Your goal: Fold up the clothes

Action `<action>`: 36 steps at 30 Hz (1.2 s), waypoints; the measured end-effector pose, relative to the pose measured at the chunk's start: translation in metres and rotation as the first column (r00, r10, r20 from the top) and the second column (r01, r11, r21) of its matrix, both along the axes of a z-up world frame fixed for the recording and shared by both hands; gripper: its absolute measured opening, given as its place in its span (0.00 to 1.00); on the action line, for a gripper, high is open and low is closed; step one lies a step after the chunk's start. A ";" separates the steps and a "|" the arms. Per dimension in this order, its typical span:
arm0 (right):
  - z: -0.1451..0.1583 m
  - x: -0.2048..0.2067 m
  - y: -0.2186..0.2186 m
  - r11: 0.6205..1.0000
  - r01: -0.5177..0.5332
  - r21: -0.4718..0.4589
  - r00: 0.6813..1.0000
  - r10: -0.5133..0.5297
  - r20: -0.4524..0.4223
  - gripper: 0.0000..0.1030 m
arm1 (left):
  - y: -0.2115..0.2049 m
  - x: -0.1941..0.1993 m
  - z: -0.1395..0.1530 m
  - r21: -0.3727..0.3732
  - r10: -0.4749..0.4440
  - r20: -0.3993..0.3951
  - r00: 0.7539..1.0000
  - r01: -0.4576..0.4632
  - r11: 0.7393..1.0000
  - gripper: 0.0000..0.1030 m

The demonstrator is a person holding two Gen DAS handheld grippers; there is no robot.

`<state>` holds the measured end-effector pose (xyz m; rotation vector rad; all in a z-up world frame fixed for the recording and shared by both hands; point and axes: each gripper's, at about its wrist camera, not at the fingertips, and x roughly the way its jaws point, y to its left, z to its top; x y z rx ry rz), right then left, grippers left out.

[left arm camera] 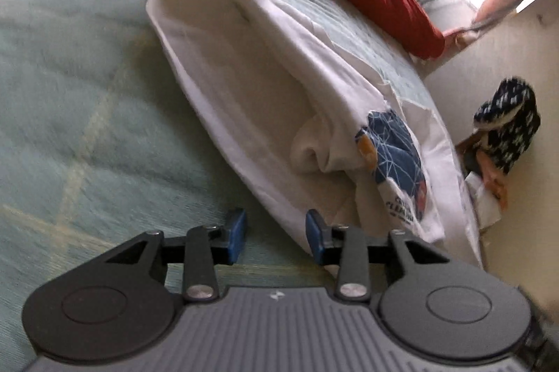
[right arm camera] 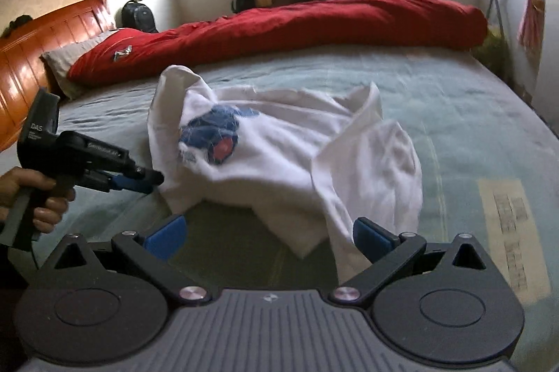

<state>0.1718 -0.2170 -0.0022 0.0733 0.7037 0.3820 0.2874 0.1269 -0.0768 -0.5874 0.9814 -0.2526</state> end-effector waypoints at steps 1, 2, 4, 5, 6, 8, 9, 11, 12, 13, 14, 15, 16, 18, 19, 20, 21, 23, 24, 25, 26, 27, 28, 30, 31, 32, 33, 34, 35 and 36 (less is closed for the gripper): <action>-0.001 -0.002 -0.002 1.000 0.006 0.002 1.000 -0.006 -0.004 1.00 | 0.000 0.002 -0.003 -0.014 0.012 0.006 1.000 -0.012 1.000 0.35; -0.003 -0.004 -0.004 1.000 0.016 0.004 1.000 -0.016 -0.007 1.00 | -0.001 0.005 -0.005 -0.027 0.024 0.012 1.000 -0.023 0.999 0.35; -0.004 -0.004 -0.008 0.999 0.036 0.016 0.999 -0.035 -0.016 1.00 | -0.002 0.010 -0.011 -0.050 0.054 0.025 0.998 -0.053 0.997 0.35; -0.004 -0.004 -0.010 0.999 0.042 0.027 0.999 -0.042 -0.021 1.00 | -0.002 0.011 -0.014 -0.064 0.077 0.035 0.996 -0.075 0.995 0.35; -0.004 -0.004 -0.012 0.998 0.049 0.037 0.999 -0.048 -0.026 1.00 | -0.002 0.013 -0.017 -0.081 0.103 0.048 0.993 -0.099 0.992 0.35; -0.005 -0.002 -0.013 0.997 0.055 0.045 0.998 -0.054 -0.029 1.00 | -0.005 0.013 -0.019 -0.081 0.125 0.071 0.990 -0.119 0.990 0.29; -0.005 -0.002 -0.013 0.997 0.058 0.043 0.998 -0.057 -0.031 1.00 | -0.006 0.013 -0.018 -0.064 0.126 0.080 0.989 -0.121 0.991 0.19; -0.007 -0.002 -0.012 0.998 0.055 0.034 0.998 -0.054 -0.033 1.00 | -0.008 0.011 -0.014 -0.010 0.118 0.099 0.988 -0.118 0.993 0.02; -0.008 -0.001 -0.011 0.998 0.054 0.030 0.998 -0.053 -0.035 1.00 | -0.006 0.010 -0.012 0.005 0.119 0.106 0.987 -0.120 0.993 0.02; -0.009 0.000 -0.011 0.998 0.053 0.025 0.998 -0.053 -0.036 1.00 | -0.002 0.009 -0.009 0.014 0.124 0.113 0.986 -0.127 0.992 0.01; -0.009 0.000 -0.010 0.998 0.053 0.020 0.998 -0.052 -0.038 1.00 | 0.003 0.008 -0.005 0.030 0.130 0.121 0.984 -0.135 0.990 0.00; -0.010 0.001 -0.010 0.999 0.052 0.016 0.998 -0.051 -0.039 1.00 | 0.008 0.007 0.000 0.051 0.138 0.129 0.982 -0.145 0.988 0.00; -0.011 0.002 -0.009 0.998 0.054 0.012 0.998 -0.053 -0.042 1.00 | 0.014 0.007 0.007 0.075 0.145 0.141 0.979 -0.157 0.985 0.00; -0.012 0.004 -0.010 0.998 0.056 0.015 0.997 -0.056 -0.045 1.00 | 0.028 0.007 0.021 0.127 0.159 0.168 0.973 -0.181 0.975 0.00; -0.013 0.004 -0.010 0.998 0.058 0.017 0.997 -0.057 -0.046 1.00 | 0.036 0.007 0.027 0.151 0.165 0.175 0.970 -0.193 0.970 0.00; -0.013 0.005 -0.010 0.998 0.059 0.018 0.997 -0.058 -0.049 1.00 | 0.046 0.007 0.033 0.166 0.176 0.179 0.968 -0.206 0.964 0.00; -0.014 0.006 -0.010 0.998 0.060 0.019 0.997 -0.059 -0.052 1.00 | 0.055 0.007 0.037 0.160 0.187 0.175 0.967 -0.216 0.963 0.00; -0.015 0.007 -0.009 0.998 0.063 0.019 0.996 -0.062 -0.057 1.00 | 0.069 0.007 0.040 0.109 0.201 0.142 0.969 -0.217 0.970 0.00; -0.016 0.007 -0.008 0.998 0.064 0.018 0.996 -0.063 -0.058 1.00 | 0.075 0.005 0.038 0.064 0.205 0.113 0.972 -0.213 0.975 0.01; -0.017 0.008 -0.007 0.998 0.064 0.018 0.996 -0.062 -0.061 1.00 | 0.078 0.003 0.034 0.027 0.202 0.092 0.975 -0.205 0.978 0.03; -0.018 0.009 -0.006 0.998 0.063 0.017 0.996 -0.062 -0.063 1.00 | 0.077 0.000 0.030 0.000 0.191 0.077 0.979 -0.191 0.982 0.14; -0.020 0.010 -0.005 0.998 0.062 0.016 0.996 -0.061 -0.067 1.00 | 0.073 -0.002 0.023 -0.024 0.178 0.057 0.982 -0.177 0.984 0.28; -0.021 0.011 -0.004 0.998 0.062 0.015 0.996 -0.061 -0.071 1.00 | 0.067 -0.003 0.016 -0.050 0.168 0.033 0.985 -0.166 0.985 0.32; -0.023 0.012 -0.002 0.998 0.059 0.013 0.995 -0.058 -0.078 1.00 | 0.055 -0.002 0.000 -0.098 0.157 0.008 0.988 -0.155 0.983 0.33; -0.024 0.012 -0.001 0.998 0.057 0.011 0.995 -0.056 -0.082 1.00 | 0.049 -0.001 -0.008 -0.121 0.153 -0.001 0.988 -0.152 0.981 0.33; -0.025 0.012 -0.001 0.999 0.054 0.007 0.995 -0.053 -0.084 1.00 | 0.044 0.001 -0.013 -0.142 0.153 -0.003 0.988 -0.152 0.978 0.34; -0.025 0.011 0.000 0.999 0.050 0.003 0.995 -0.050 -0.082 1.00 | 0.040 0.004 -0.017 -0.160 0.156 0.004 0.988 -0.154 0.975 0.34; -0.025 0.011 0.000 0.999 0.047 -0.001 0.996 -0.047 -0.079 1.00 | 0.036 0.007 -0.020 -0.176 0.163 0.009 0.987 -0.159 0.971 0.34; -0.027 0.012 -0.002 0.999 0.050 -0.001 0.995 -0.050 -0.081 1.00 | 0.033 0.012 -0.022 -0.187 0.169 0.013 0.986 -0.163 0.969 0.34; -0.028 0.013 -0.003 0.999 0.052 -0.001 0.995 -0.052 -0.083 1.00 | 0.029 0.019 -0.023 -0.196 0.172 0.019 0.985 -0.165 0.967 0.34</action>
